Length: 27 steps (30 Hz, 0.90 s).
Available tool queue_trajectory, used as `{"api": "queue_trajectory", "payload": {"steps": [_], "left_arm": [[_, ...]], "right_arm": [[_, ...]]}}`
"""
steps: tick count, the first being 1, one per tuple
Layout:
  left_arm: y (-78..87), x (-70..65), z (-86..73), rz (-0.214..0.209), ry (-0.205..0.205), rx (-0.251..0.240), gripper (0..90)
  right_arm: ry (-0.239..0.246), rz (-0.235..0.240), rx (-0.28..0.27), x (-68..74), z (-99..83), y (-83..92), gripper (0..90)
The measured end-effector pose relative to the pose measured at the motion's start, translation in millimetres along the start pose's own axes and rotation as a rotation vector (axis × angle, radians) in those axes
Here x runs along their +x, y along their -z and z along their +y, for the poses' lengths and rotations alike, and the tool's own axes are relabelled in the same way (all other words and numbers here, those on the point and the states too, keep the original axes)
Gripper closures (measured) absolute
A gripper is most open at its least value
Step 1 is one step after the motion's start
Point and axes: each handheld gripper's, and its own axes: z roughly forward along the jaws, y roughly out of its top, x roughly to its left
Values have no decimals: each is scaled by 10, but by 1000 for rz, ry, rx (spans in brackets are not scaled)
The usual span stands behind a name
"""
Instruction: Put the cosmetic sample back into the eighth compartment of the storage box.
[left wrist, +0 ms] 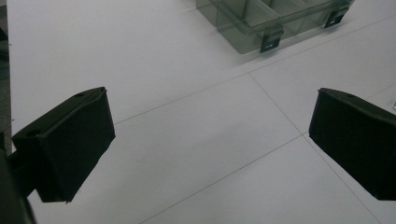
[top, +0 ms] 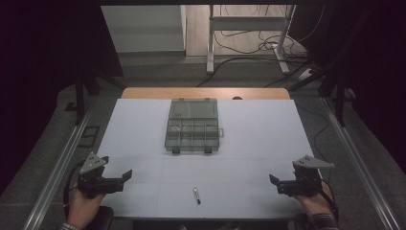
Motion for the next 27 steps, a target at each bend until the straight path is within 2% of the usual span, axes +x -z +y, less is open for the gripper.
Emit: {"api": "queue_trajectory", "payload": {"steps": [8,27], "left_arm": [[23,28,-17,-20,15,-15,12],[28,54,-25,-38,33,-23,16]], "right_arm": [[18,13,27,20,16,-35,0],[40,40,60,38,33,-72,0]]}}
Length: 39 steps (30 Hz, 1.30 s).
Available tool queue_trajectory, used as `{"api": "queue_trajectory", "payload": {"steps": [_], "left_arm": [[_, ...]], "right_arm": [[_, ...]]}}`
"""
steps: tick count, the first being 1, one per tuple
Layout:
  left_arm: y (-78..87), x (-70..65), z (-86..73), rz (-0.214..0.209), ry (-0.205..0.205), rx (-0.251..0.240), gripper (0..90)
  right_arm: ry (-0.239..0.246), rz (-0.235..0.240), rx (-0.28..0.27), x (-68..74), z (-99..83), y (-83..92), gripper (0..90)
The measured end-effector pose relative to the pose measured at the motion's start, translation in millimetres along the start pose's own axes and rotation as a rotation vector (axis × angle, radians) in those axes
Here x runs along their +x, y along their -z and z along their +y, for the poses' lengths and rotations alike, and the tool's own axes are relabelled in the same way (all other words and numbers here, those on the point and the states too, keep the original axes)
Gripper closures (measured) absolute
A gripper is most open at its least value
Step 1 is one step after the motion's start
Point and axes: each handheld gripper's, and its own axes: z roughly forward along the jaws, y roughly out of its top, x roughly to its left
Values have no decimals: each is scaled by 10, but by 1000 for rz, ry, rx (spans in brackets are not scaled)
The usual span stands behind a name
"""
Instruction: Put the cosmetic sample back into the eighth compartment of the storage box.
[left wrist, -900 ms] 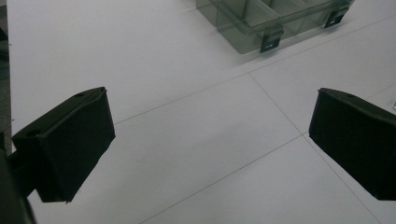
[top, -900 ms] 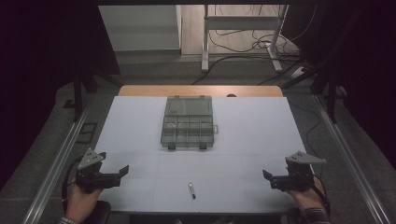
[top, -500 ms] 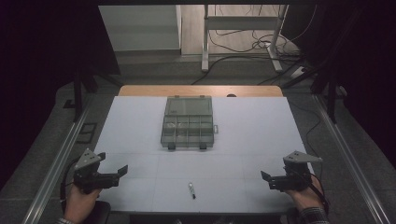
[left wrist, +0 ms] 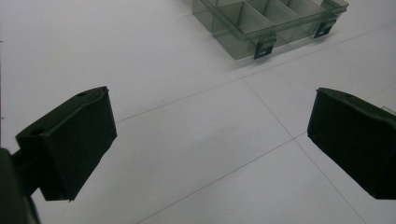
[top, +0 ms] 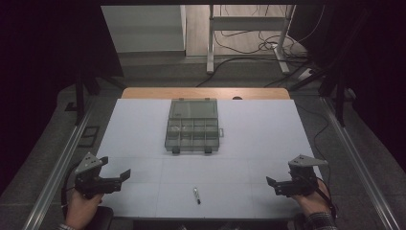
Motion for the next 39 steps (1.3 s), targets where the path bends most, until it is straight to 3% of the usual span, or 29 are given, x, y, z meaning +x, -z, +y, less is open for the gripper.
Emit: {"api": "queue_trajectory", "payload": {"steps": [19,39], "left_arm": [[-12,5,4,-1,6,9,22],[-13,14,3,-1,14,11,24]], "right_arm": [[28,37,1,43,56,-61,0],[91,123,-12,173,227,-220,0]]}}
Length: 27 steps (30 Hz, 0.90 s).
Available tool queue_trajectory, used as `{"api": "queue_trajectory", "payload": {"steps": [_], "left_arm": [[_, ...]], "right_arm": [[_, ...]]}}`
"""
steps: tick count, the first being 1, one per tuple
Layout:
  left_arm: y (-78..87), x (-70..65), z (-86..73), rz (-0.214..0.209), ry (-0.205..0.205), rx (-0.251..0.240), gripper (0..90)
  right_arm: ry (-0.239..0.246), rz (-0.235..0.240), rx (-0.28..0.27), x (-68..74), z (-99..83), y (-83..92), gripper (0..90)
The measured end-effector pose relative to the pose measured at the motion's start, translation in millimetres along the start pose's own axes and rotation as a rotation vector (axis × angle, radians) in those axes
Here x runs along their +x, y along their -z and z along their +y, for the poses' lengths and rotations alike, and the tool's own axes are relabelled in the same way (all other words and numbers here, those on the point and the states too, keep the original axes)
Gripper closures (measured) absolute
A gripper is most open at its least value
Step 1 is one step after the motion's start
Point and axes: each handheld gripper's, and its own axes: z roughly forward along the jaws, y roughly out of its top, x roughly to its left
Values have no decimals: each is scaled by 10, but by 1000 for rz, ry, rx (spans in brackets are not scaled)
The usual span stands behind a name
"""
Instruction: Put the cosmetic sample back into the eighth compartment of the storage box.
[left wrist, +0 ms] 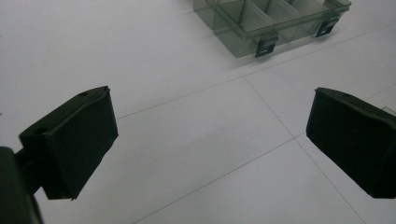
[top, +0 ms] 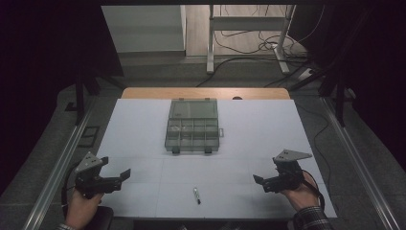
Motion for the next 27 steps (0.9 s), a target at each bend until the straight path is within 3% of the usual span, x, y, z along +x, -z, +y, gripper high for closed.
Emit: {"api": "queue_trajectory", "payload": {"steps": [11,27], "left_arm": [[-1,6,-1,-2,6,-1,24],[-3,12,-1,-6,10,0,25]], "right_arm": [[11,52,0,108,76,-91,0],[33,88,4,251,153,-200,0]]}}
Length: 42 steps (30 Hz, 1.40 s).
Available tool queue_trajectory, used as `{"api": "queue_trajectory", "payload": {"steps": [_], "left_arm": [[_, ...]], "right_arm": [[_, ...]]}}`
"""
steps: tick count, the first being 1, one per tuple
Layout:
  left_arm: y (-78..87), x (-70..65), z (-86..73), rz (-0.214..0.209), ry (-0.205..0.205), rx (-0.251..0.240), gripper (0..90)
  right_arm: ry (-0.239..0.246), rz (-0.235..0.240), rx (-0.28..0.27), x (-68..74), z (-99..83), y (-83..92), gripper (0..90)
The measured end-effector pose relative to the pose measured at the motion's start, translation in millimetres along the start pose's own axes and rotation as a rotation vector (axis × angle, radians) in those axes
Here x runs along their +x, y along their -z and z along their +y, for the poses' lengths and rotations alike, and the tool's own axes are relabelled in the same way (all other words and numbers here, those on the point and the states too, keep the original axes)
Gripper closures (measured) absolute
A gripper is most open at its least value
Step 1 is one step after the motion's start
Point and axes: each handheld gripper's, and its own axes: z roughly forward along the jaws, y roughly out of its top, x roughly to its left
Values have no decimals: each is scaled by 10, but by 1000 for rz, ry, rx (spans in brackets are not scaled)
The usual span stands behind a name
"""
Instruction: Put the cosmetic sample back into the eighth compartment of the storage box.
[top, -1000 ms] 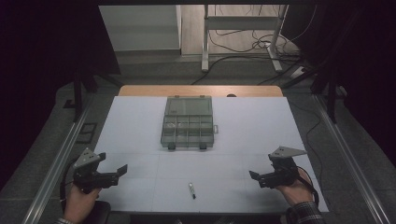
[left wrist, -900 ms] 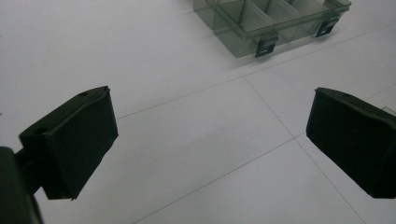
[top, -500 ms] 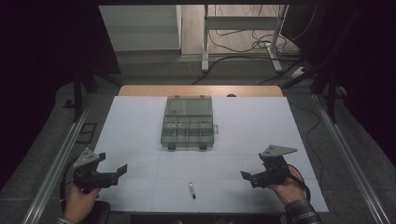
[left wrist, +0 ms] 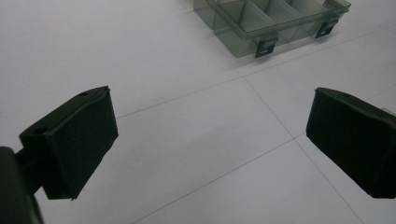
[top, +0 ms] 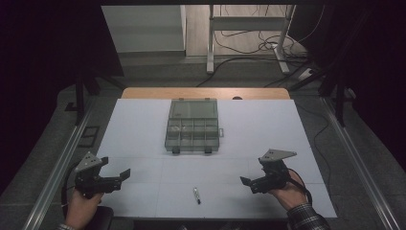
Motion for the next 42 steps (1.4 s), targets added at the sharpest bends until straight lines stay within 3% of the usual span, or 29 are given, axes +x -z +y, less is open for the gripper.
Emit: {"api": "queue_trajectory", "payload": {"steps": [27,42], "left_arm": [[-2,4,1,-12,-4,3,31],[-3,7,1,-14,-3,4,32]], "right_arm": [[62,52,73,265,121,-263,0],[101,56,116,420,202,-389,0]]}}
